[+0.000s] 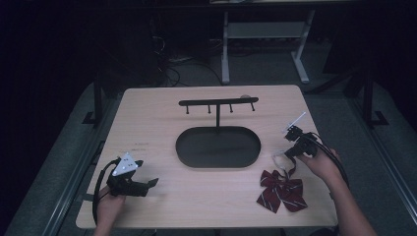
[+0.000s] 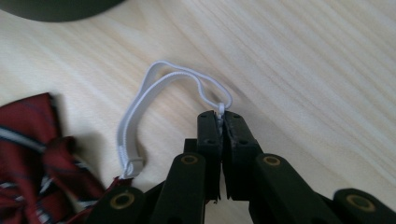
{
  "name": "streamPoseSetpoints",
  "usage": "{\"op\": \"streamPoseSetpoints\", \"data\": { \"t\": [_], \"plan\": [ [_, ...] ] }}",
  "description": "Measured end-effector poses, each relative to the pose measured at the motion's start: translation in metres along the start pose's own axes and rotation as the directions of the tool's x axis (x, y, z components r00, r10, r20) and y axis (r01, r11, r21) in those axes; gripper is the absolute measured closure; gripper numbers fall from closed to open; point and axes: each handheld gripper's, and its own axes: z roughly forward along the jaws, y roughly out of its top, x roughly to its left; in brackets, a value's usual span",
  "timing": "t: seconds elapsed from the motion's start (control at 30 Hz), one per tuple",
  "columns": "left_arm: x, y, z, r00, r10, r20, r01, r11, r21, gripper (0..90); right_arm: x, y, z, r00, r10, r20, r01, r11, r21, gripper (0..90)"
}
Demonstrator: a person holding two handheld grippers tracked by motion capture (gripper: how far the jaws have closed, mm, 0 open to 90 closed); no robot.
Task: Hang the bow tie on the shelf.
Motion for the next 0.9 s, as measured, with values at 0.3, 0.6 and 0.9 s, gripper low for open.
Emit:
{"op": "streamPoseSetpoints", "data": {
  "t": [0.3,0.6,0.9],
  "plan": [
    [-0.001,0.000,0.000,1.0000,-0.003,0.002,0.003,1.0000,0.003,13.2,0.009,-0.002,-0.018,0.9956,-0.072,-0.060,0.070,0.997,-0.037,86.1],
    [-0.001,0.000,0.001,1.0000,0.004,0.003,-0.004,1.0000,0.007,13.2,0.020,0.002,-0.038,0.9891,-0.119,-0.087,0.111,0.989,-0.095,86.2],
    [-0.002,0.000,0.002,1.0000,0.002,0.004,-0.002,1.0000,0.008,13.2,0.034,0.008,-0.055,0.9815,-0.166,-0.095,0.152,0.979,-0.139,86.2]
  ]
}}
